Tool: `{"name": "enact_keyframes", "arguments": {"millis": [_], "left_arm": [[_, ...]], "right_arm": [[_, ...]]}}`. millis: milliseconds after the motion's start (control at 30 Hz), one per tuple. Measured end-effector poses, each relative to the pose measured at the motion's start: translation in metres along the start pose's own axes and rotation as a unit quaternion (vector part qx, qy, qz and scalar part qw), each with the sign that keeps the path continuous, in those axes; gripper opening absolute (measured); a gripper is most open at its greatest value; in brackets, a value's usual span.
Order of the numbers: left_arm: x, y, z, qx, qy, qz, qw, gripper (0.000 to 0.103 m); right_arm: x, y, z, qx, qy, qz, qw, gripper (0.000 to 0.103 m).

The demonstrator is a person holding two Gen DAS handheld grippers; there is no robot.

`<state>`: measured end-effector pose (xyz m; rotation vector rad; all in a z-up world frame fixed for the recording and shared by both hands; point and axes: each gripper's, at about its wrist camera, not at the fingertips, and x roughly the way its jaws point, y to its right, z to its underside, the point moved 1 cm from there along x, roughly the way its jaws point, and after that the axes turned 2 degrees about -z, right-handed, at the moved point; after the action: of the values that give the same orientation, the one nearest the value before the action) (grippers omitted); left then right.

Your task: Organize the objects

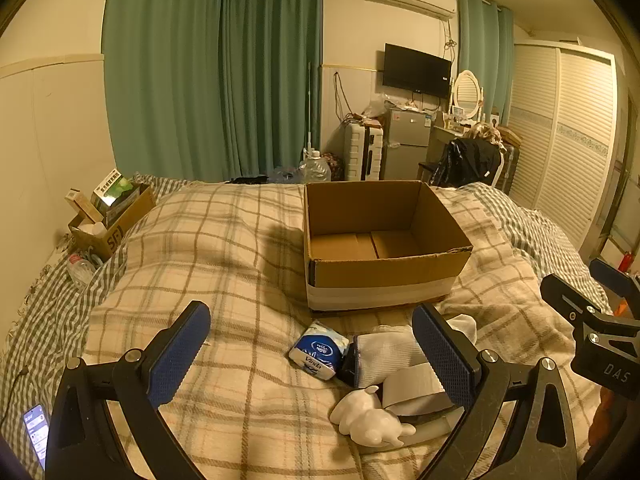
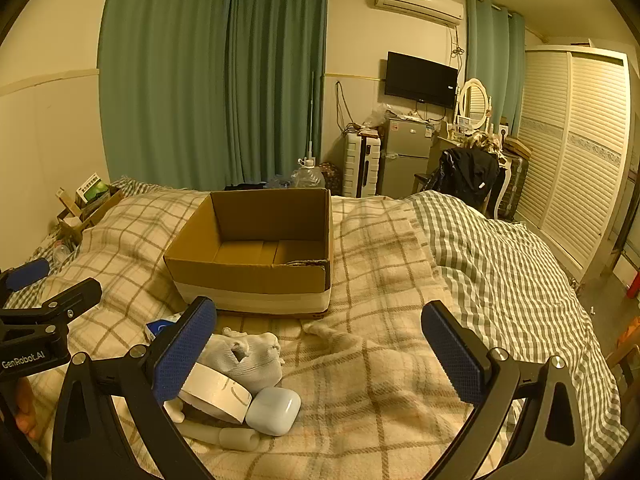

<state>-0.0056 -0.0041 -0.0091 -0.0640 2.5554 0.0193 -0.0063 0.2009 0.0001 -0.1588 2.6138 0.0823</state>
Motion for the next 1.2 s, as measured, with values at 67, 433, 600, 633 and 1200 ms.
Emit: {"name": "enact_keyframes", "arguments": {"millis": [67,433,600,633,1200], "left_arm": [[0.0,0.0,0.0,0.0,0.0,0.0,1.0,0.103],[0.0,0.003,0.001,0.001,-0.003,0.001,1.0,0.103],[0.0,0.004,0.001,0.002,-0.003,0.001,1.0,0.103],[0.0,0.004,0.001,0.002,-0.002,0.001,1.0,0.103],[-0.004,0.006,0.004,0.013,-0.023,-0.013,0.9996,0.103]], "right_arm": [[0.0,0.0,-0.001,0.0,0.0,0.0,1.0,0.103],[0.0,0.002,-0.001,0.002,-0.001,0.001,1.0,0.103],[0.0,0.002,-0.002,0.003,0.001,0.001,1.0,0.103],[0.0,0.002,-0.003,0.003,0.001,0.001,1.0,0.103],[-0.018,-0.002,-0.007,-0.008,0.007,0.01,1.0,0.103]]}}
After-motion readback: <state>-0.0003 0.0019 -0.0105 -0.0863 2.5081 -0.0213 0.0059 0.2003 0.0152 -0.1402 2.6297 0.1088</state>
